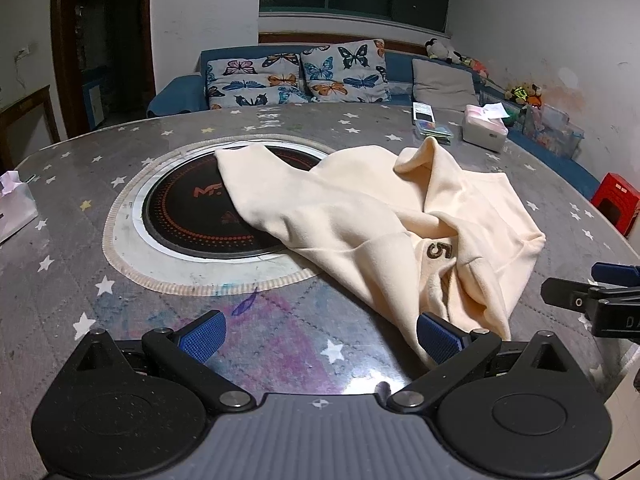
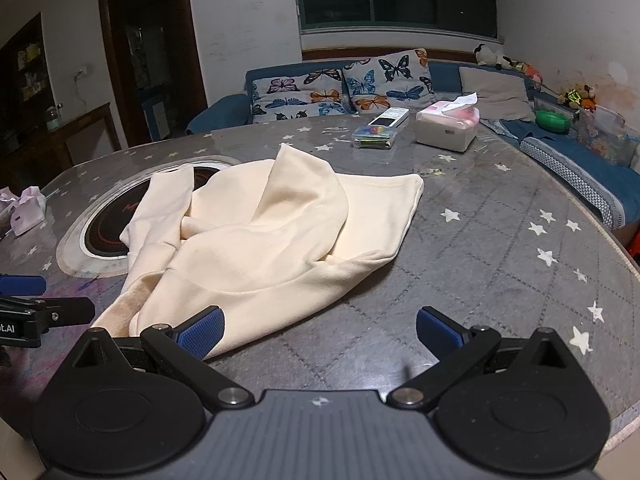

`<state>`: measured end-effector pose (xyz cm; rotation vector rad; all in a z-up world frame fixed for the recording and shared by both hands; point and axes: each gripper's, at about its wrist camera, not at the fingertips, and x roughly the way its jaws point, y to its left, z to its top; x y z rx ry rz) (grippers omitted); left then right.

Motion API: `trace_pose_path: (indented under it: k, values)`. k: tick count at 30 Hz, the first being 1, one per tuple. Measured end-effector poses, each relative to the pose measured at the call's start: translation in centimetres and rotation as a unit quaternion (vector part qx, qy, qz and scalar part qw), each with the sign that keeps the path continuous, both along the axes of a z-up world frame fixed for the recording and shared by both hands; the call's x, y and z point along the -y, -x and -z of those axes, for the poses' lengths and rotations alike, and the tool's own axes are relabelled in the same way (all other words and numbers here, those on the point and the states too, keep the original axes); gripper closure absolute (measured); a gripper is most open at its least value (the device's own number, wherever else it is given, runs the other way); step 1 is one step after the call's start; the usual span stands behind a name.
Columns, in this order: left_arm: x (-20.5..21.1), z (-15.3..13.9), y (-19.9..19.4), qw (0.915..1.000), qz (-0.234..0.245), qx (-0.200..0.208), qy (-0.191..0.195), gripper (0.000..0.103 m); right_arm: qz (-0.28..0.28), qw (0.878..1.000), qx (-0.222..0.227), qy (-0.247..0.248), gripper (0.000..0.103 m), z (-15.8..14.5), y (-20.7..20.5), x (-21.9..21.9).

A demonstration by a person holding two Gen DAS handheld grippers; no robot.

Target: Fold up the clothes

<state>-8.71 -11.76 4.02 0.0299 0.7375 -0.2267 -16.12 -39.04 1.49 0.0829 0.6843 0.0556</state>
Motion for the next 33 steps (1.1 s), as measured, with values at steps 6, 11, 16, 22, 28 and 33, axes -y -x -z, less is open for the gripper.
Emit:
trace_pose_path:
  k: [6, 11, 16, 22, 28, 33]
  values:
    - [0.4, 0.0, 0.0, 1.0, 0.004, -0.002, -0.001, 0.0, -0.002, 1.0, 0.002, 0.001, 0.0, -0.1, 0.1, -0.1]
    - [0.5, -0.1, -0.1, 1.0, 0.004, -0.003, -0.003, 0.0, -0.005, 1.0, 0.005, 0.0, 0.0, -0.3, -0.1, -0.2]
    - [0.8, -0.1, -0.3, 1.0, 0.007, -0.003, -0.006, 0.0, -0.008, 1.0, 0.007, -0.001, 0.0, -0.5, -0.2, -0.3]
    - [1.0, -0.1, -0.7, 0.9999, 0.01, -0.005, -0.006, 0.0, -0.013, 1.0, 0.008, 0.001, 0.0, -0.6, -0.7, -0.4]
    - [0.9, -0.2, -1.4, 0.9999, 0.008, -0.004, -0.006, 0.0, -0.021, 1.0, 0.006, 0.008, 0.0, -0.7, -1.6, -0.5]
    - [0.7, -0.4, -2.4, 0.9999, 0.006, -0.002, -0.008, 0.0, -0.028, 0.999, 0.008, 0.015, 0.0, -1.0, -2.7, -0.6]
